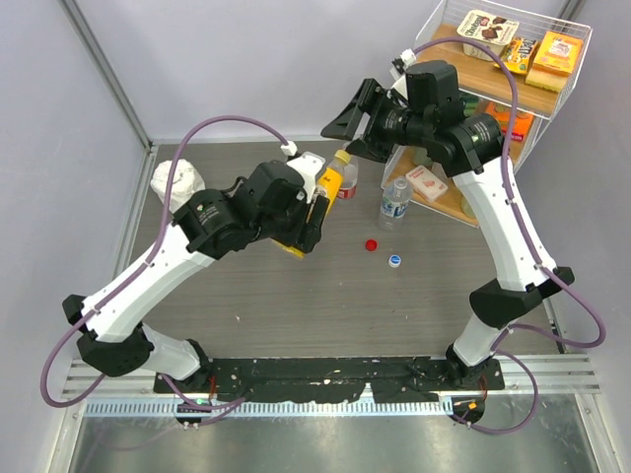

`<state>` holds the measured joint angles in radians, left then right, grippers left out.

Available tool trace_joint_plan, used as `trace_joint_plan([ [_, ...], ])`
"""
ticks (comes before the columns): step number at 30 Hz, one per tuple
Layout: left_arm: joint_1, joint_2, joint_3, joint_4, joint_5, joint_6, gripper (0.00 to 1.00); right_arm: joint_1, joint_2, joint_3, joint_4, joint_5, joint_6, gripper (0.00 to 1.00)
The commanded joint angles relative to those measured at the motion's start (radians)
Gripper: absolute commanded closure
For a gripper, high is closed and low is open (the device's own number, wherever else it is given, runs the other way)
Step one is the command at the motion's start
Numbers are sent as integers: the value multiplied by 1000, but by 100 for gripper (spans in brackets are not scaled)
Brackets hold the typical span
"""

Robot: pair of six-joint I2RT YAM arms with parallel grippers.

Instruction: Unscrew the bottle caps

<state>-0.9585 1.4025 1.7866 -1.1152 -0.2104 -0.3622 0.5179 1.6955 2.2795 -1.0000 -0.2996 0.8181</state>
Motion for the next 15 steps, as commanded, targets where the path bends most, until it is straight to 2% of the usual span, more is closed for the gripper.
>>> trace_joint_plan([
  [1, -34, 13, 68, -3, -87, 17, 78, 4, 0, 0, -25, 39, 15, 27],
  [8, -49, 12, 59, -12, -132, 3, 80, 5, -8, -31, -45, 50, 12, 28],
  [15, -49, 6, 53, -11, -149, -15, 81, 4, -20, -104, -38, 42, 15, 36],
])
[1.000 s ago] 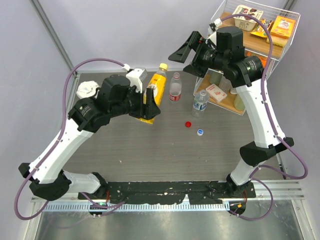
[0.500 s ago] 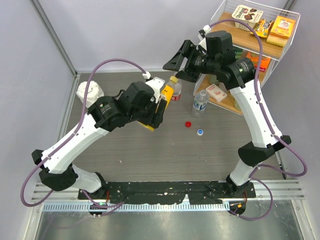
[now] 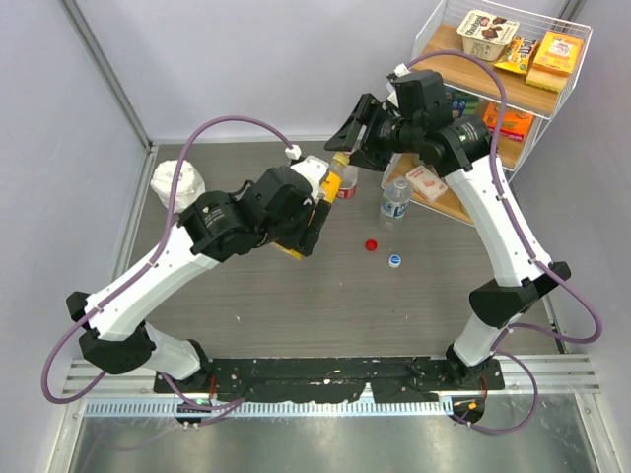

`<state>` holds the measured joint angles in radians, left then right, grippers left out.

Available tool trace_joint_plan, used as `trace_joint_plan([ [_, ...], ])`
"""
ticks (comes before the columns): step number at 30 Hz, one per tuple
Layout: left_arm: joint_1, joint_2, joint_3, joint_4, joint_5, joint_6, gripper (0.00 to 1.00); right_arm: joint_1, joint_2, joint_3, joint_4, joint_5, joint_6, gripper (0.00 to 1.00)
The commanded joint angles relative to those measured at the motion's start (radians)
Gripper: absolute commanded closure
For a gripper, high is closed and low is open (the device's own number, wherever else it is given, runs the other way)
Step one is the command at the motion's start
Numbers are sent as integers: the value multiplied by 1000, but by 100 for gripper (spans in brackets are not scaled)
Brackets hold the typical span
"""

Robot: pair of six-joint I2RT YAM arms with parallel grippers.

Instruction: Unscrew the bottle caps

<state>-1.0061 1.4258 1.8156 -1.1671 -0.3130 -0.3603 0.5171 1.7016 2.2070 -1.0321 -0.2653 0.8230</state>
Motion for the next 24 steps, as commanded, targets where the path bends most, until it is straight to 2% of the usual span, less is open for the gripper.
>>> trace_joint_plan([
  [1, -2, -19, 25, 41, -44, -20, 82, 4, -30, -44, -5, 8, 11, 37],
  [8, -14, -16, 24, 44, -43, -26, 82, 3, -82, -144, 76, -3, 48, 46],
  [12, -25, -14, 24, 43, -44, -28, 82, -2, -125, -220, 158, -18, 93, 48],
  [19, -43, -24, 11, 44, -54, -39, 83, -5, -134, -230, 187, -26, 110, 48],
  [22, -49, -25, 7, 46, -58, -40, 83, -5, -134, -236, 198, -37, 117, 41],
  [24, -52, -24, 4, 44, -58, -43, 83, -5, -132, -237, 202, -44, 117, 41],
])
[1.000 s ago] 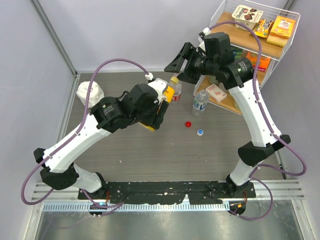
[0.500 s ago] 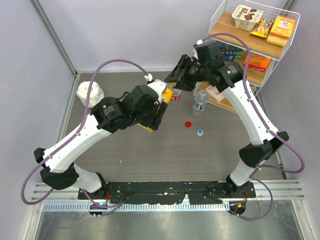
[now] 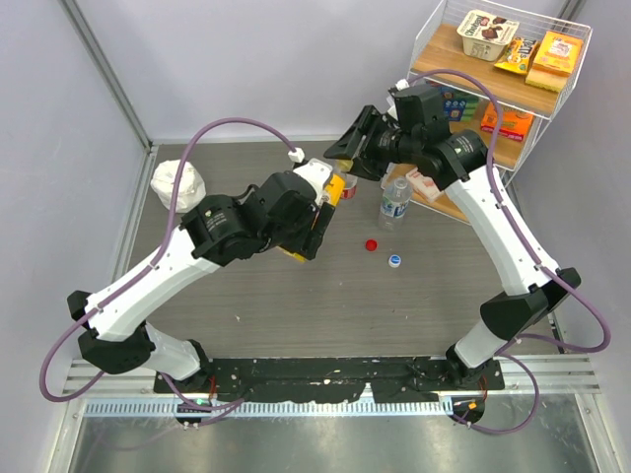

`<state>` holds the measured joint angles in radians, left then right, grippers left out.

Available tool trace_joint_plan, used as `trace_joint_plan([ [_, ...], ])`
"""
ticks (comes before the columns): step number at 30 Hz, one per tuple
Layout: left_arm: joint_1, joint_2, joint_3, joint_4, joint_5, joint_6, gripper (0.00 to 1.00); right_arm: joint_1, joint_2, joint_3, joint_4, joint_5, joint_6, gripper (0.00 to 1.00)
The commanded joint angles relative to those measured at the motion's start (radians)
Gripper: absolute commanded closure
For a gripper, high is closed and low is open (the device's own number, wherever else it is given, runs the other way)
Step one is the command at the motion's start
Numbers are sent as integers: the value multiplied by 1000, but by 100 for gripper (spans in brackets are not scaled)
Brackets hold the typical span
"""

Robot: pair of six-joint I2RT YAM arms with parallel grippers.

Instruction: Unscrew the bottle caps

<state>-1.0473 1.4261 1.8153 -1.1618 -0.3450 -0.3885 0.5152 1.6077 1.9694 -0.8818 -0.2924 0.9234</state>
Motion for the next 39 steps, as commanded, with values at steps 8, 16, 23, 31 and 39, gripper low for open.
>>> trace_joint_plan([
  [8, -29, -27, 3, 40, -37, -20, 83, -3, -60, -21, 47, 16, 31, 95],
  [16, -34, -47, -14, 54, 10, -27, 83, -4, -138, -88, 225, -19, -23, 98],
  [23, -34, -102, -95, 175, 153, -105, 85, -17, -275, -291, 536, -175, 6, 99],
  [31, -31, -191, -169, 295, 381, -151, 87, -33, -348, -323, 747, -401, 23, 98],
  [39, -33, -288, -266, 496, 554, -257, 93, -41, -373, -351, 1106, -605, 212, 98],
])
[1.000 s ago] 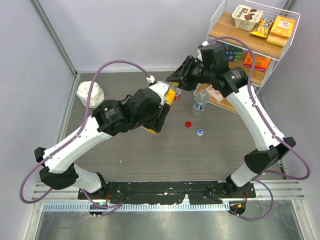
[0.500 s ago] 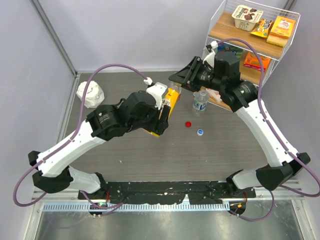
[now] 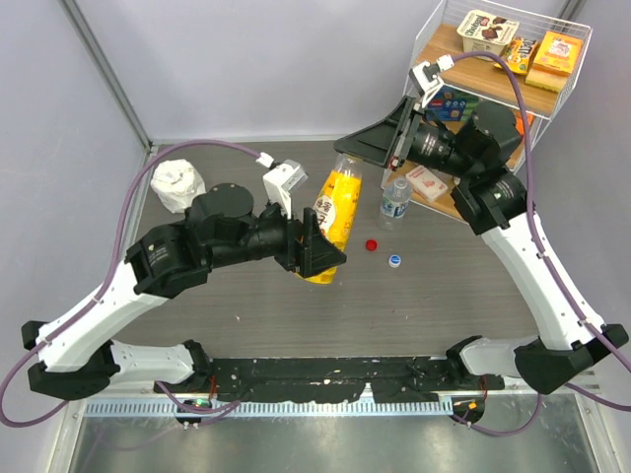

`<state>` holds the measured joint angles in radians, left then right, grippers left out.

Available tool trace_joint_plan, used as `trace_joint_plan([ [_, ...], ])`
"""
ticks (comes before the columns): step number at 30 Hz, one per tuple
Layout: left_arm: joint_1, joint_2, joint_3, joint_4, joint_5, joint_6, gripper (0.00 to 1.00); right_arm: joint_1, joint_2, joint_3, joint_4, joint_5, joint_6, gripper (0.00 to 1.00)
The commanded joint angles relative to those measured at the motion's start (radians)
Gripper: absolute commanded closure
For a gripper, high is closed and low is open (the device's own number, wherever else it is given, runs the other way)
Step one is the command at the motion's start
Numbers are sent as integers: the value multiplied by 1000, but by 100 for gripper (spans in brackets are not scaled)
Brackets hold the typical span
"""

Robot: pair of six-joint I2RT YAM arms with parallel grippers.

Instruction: Unscrew the bottle caps

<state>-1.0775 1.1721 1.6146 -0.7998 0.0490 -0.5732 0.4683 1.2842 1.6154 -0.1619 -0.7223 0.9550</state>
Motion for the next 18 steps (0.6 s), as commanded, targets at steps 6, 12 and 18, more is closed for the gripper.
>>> trace_joint_plan([
  [6, -2, -98, -162, 275, 173, -157, 97, 3, -60, -20, 527, -216, 323, 98],
  [12, -2, -109, -183, 268, 158, -171, 98, -10, -74, 1, 374, -181, 231, 91],
  [18, -2, -115, -199, 244, 138, -165, 98, -59, -83, -2, 294, -109, 200, 22],
])
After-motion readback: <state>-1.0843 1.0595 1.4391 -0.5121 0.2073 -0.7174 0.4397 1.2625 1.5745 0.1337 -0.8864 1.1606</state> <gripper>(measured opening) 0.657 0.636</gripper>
